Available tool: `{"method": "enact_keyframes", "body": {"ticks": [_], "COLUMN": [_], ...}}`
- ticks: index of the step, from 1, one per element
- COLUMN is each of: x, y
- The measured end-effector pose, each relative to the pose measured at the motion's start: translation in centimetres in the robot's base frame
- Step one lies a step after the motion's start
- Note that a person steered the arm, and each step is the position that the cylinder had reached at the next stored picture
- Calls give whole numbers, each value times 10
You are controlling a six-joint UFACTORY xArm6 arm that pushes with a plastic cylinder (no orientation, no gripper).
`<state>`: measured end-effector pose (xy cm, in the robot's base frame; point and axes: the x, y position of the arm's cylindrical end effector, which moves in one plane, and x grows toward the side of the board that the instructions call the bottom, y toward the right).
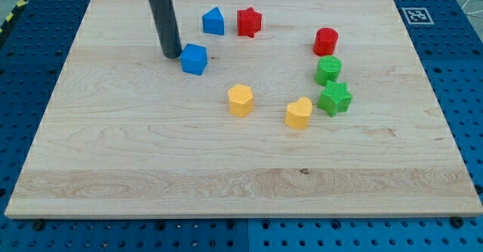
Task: Push the blue cube towards the yellow hexagon
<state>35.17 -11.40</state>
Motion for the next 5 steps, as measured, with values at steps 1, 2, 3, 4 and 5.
{"method": "enact_keyframes", "body": {"ticks": [1, 2, 3, 4, 5], "x": [5, 8, 8, 8, 10], "y": [21, 29, 35, 42, 45]}}
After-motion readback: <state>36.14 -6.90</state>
